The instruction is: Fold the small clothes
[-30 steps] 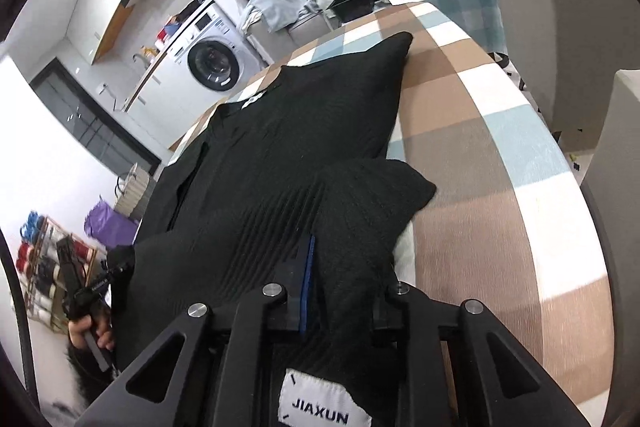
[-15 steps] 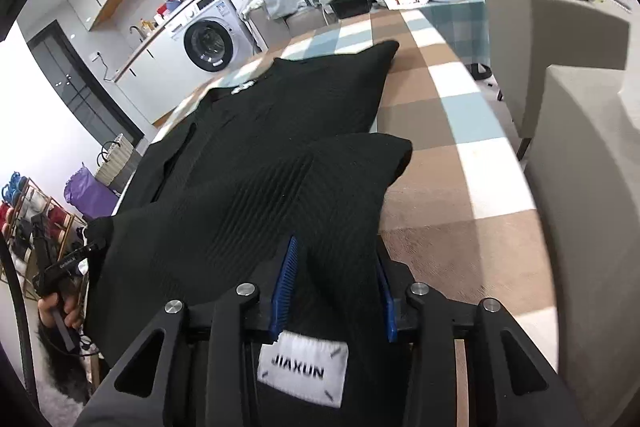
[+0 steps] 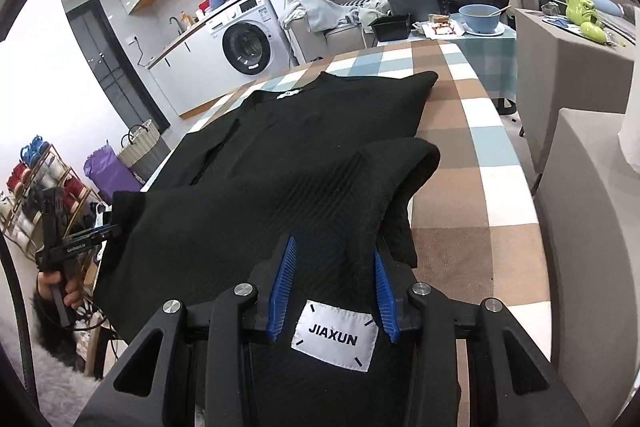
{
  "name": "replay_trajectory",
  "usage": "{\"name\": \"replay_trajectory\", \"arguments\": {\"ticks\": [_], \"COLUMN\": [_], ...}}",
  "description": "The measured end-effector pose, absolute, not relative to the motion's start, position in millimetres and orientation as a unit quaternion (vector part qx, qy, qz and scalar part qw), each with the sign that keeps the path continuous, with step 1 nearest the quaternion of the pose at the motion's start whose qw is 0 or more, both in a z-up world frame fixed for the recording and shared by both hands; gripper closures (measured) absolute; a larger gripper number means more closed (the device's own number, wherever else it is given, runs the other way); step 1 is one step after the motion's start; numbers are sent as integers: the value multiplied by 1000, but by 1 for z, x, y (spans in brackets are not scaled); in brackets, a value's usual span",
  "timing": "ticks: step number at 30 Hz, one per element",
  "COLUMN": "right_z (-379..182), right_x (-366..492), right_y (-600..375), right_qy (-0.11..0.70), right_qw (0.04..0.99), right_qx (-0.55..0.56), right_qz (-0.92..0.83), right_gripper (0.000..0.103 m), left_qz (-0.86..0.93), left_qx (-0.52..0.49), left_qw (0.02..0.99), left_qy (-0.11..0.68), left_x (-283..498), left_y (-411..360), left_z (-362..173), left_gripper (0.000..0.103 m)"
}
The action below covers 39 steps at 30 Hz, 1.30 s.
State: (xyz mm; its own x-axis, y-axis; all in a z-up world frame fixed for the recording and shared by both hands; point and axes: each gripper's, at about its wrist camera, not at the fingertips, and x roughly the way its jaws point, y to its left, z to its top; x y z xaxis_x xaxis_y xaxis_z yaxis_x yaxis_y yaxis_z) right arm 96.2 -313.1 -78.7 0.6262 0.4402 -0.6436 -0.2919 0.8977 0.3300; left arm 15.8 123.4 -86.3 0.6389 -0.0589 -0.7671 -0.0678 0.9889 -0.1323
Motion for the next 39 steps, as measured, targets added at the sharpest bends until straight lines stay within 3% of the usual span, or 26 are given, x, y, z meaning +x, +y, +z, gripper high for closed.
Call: {"name": "replay_trajectory", "arguments": {"ticks": [2,3,4,6,13,22,24,26,27,28,30,37,39], "right_z": [-86,-90,-94,-93,-47,-83,-91,-95,-94,-93,-95,-111,-110], "right_x": [102,106,110,114,117,159,161,164,162,161,162,190,193], "right_y": [-315,-316,-317,-321,-342,-321,-323,-328,-333,-339,-347,-330,-320], "right_qy": [381,379,383,372,264,359,380,390,386,379,380,411,414], "right_qw": [899,902,902,906,920,914,907,903,905,906,903,880,885], "right_qx": [99,101,101,106,200,162,157,155,157,164,182,208,183], "right_qz": [194,181,172,170,211,93,90,92,88,87,88,119,113], "right_gripper": [65,71,85,97,98,98,93,83,72,58,45,46,49], "left_qz": [22,28,35,44,29,32,37,39,44,46,36,19,4], "left_qx": [-77,-78,-81,-104,-142,-167,-165,-165,-167,-173,-185,-187,-176], "left_qw": [911,915,919,929,940,905,903,901,900,900,898,889,890], "left_qy": [405,395,385,353,310,391,395,400,400,397,397,418,420], "left_x": [16,17,16,14,49,119,118,115,111,107,103,113,117], "left_y": [129,133,136,147,184,212,210,208,208,209,208,194,184], "left_z": [-86,-85,-82,-69,-37,-79,-82,-85,-86,-88,-91,-106,-107], "left_gripper": [88,99,100,101,101,100,93,71,48,34,31,31,37]}}
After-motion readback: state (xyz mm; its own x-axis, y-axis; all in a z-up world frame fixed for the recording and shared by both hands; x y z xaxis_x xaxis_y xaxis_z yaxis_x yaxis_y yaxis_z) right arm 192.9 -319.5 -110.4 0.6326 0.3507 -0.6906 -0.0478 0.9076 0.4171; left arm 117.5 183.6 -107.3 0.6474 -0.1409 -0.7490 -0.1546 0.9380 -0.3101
